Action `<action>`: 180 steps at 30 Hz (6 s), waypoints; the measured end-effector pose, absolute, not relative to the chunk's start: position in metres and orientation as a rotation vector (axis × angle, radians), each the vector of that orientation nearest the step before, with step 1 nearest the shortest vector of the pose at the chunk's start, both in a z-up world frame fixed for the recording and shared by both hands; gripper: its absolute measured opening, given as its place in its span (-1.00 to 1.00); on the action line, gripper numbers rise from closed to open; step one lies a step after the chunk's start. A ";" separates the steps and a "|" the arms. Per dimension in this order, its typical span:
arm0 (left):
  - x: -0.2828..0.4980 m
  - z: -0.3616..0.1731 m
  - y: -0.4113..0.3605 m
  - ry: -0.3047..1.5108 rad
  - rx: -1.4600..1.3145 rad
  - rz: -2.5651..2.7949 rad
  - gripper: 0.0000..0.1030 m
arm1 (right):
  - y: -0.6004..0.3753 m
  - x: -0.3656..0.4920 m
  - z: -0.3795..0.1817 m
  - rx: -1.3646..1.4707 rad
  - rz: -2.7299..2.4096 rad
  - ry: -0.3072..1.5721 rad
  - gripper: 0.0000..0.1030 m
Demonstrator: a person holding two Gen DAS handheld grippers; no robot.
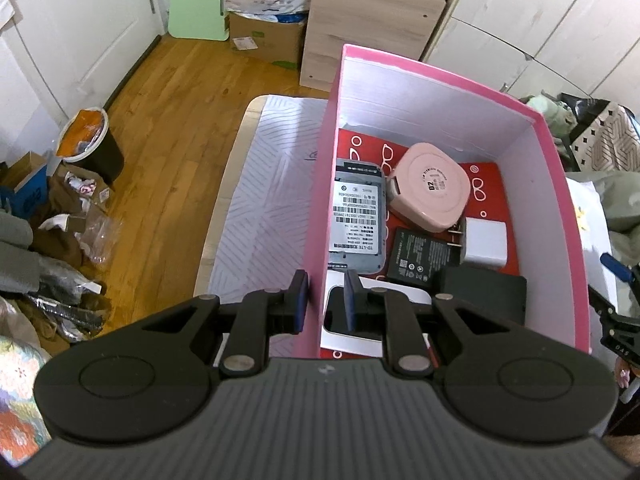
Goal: Organize rigid objects
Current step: 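Grasp the cream plastic holder with the right gripper, then drop the cream holder into the box beside the tape measure, then grasp the gold AA battery on the bed with the right gripper, then carry the gold battery into the pink box and open the right gripper, then grasp the silver keys on the bed with the right gripper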
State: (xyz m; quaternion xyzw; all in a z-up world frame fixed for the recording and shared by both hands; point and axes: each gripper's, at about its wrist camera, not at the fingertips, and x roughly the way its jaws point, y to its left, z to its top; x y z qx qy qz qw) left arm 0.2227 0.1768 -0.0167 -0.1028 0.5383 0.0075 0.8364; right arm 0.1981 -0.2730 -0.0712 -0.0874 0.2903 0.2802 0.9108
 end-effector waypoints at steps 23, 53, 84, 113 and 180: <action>0.230 -0.017 0.177 1.170 -0.162 -0.058 -0.68 | -0.212 0.253 -0.073 -0.363 0.629 0.620 -0.22; 0.228 -0.018 0.198 1.122 -0.090 -0.318 -0.68 | -0.050 0.292 -0.022 -0.632 0.468 0.788 -0.78; 0.227 -0.022 0.208 1.103 -0.118 -0.377 -0.61 | -0.203 0.191 -0.048 -0.123 0.228 0.651 0.33; 0.228 -0.024 0.209 1.110 -0.153 -0.353 -0.62 | -0.173 0.193 -0.005 -0.059 0.432 0.617 -0.78; 0.218 -0.017 0.209 1.079 -0.184 -0.312 -0.66 | -0.232 0.178 -0.047 0.029 0.309 0.920 -0.29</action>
